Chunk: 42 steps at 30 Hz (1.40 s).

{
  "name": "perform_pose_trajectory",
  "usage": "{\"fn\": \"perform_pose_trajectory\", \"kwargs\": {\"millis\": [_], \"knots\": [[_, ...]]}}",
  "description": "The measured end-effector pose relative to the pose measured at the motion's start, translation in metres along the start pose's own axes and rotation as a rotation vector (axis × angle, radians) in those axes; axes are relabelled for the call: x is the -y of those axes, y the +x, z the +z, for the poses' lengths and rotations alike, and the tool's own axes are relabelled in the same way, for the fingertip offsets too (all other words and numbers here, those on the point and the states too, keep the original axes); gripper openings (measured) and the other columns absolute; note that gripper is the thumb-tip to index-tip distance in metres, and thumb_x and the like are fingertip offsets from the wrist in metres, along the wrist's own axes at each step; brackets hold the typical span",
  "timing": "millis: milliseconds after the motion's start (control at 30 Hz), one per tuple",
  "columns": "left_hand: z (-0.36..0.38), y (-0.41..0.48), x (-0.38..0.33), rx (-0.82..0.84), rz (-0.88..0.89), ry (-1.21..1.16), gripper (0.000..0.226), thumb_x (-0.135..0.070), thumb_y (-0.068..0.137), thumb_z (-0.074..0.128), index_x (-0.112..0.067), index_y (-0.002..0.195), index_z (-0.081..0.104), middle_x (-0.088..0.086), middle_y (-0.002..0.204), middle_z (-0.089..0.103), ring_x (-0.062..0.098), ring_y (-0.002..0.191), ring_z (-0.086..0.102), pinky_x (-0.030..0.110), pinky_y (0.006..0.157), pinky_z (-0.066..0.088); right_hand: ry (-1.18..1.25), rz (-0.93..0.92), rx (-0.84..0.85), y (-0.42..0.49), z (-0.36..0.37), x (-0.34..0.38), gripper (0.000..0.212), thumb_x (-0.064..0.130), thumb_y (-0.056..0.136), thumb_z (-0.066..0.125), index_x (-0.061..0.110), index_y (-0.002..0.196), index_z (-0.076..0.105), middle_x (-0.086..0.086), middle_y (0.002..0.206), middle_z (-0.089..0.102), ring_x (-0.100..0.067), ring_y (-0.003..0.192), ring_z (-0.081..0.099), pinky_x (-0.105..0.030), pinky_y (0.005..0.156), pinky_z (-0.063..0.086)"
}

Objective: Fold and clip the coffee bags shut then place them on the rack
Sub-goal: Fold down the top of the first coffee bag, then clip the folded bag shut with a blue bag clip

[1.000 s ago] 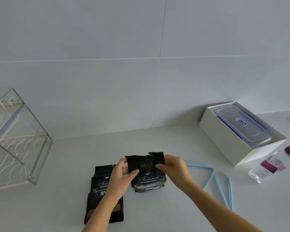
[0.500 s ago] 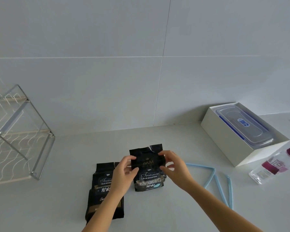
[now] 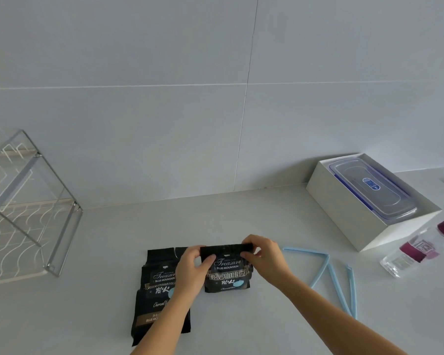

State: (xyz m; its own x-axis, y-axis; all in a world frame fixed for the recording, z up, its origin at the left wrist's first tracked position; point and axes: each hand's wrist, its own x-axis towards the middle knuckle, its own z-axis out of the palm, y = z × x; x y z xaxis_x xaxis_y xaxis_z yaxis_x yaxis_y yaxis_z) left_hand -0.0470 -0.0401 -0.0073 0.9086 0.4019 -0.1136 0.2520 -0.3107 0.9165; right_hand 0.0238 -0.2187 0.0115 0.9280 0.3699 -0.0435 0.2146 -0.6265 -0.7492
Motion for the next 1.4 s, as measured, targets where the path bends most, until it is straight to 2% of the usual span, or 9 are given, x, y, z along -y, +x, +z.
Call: {"fn": "perform_pose_trajectory", "kwargs": {"millis": [167,267,467,633,767,967,1100,1200,1400], "knots": [[-0.008,-0.003,0.004,-0.071,0.121,-0.021,0.011,-0.022,0.083,0.066,-0.023,0.095,0.066,-0.004,0.102,0.068,0.017,0.104,0.06,0.062,0.104,0.034,0.081,-0.065,-0.077,0.002,0.0,0.001,0.038,0.009,0.074,0.069,0.046,0.065,0.061,0.014,0.073,0.067,-0.004,0.073,0.06,-0.023,0.065,0.053],[-0.015,-0.001,0.007,-0.07,0.093,0.257,0.019,-0.029,0.082,0.066,-0.019,0.098,0.068,-0.007,0.112,0.066,0.014,0.113,0.054,0.06,0.113,0.016,-0.006,-0.034,0.055,-0.001,0.0,0.004,0.023,0.015,0.078,0.067,0.037,0.073,0.064,0.012,0.073,0.066,-0.005,0.074,0.06,-0.032,0.072,0.054],[-0.018,0.006,-0.002,0.052,0.263,0.139,0.022,-0.023,0.081,0.067,-0.022,0.103,0.068,-0.021,0.101,0.063,-0.01,0.096,0.055,0.043,0.101,0.044,-0.042,-0.067,-0.054,0.004,-0.008,0.0,0.012,0.017,0.077,0.067,0.029,0.076,0.066,0.015,0.07,0.062,-0.004,0.072,0.055,-0.033,0.065,0.05],[-0.006,0.005,0.008,0.248,-0.095,-0.038,0.047,-0.027,0.08,0.07,-0.018,0.123,0.053,-0.001,0.125,0.053,0.014,0.118,0.048,0.035,0.101,0.044,-0.037,0.018,0.082,-0.003,0.004,-0.011,0.011,0.018,0.08,0.066,0.027,0.075,0.064,0.013,0.068,0.061,-0.01,0.068,0.058,-0.032,0.064,0.05],[-0.002,0.002,0.012,0.286,-0.205,-0.261,0.024,-0.027,0.081,0.068,-0.031,0.103,0.061,-0.006,0.111,0.063,0.005,0.099,0.058,0.011,0.068,0.045,0.032,-0.004,0.099,-0.002,-0.002,-0.019,0.014,0.021,0.08,0.065,0.035,0.077,0.064,0.016,0.07,0.064,0.003,0.066,0.058,-0.018,0.06,0.047],[0.0,0.003,0.012,0.26,-0.154,-0.241,0.014,-0.026,0.085,0.064,-0.03,0.098,0.063,-0.01,0.101,0.068,0.002,0.096,0.06,0.014,0.071,0.045,0.225,0.084,-0.058,-0.006,-0.026,-0.054,0.012,0.019,0.086,0.064,0.031,0.087,0.063,0.005,0.092,0.068,-0.014,0.084,0.065,-0.027,0.079,0.05],[0.002,0.003,0.014,0.242,-0.139,-0.242,0.008,-0.028,0.086,0.063,-0.03,0.094,0.062,-0.007,0.1,0.068,0.005,0.096,0.061,0.015,0.071,0.046,-0.086,0.357,-0.24,-0.018,-0.05,-0.109,0.028,-0.001,0.082,0.056,0.02,0.096,0.065,-0.009,0.114,0.06,-0.025,0.092,0.061,-0.034,0.084,0.047],[0.006,0.005,0.014,0.213,-0.147,-0.282,0.004,-0.027,0.086,0.062,-0.028,0.089,0.063,-0.005,0.097,0.069,0.006,0.093,0.063,0.016,0.068,0.047,-0.396,0.538,-0.115,-0.037,-0.053,-0.136,0.043,-0.002,0.079,0.052,0.027,0.109,0.059,-0.008,0.137,0.04,-0.027,0.123,0.044,-0.043,0.101,0.039],[0.009,0.006,0.016,0.193,-0.122,-0.293,0.004,-0.025,0.087,0.062,-0.027,0.09,0.064,-0.006,0.095,0.071,0.004,0.091,0.064,0.012,0.066,0.047,-0.369,0.311,-0.045,-0.05,-0.013,-0.127,0.021,0.016,0.086,0.061,0.024,0.106,0.061,-0.002,0.126,0.054,-0.021,0.121,0.042,-0.032,0.091,0.045]]}}
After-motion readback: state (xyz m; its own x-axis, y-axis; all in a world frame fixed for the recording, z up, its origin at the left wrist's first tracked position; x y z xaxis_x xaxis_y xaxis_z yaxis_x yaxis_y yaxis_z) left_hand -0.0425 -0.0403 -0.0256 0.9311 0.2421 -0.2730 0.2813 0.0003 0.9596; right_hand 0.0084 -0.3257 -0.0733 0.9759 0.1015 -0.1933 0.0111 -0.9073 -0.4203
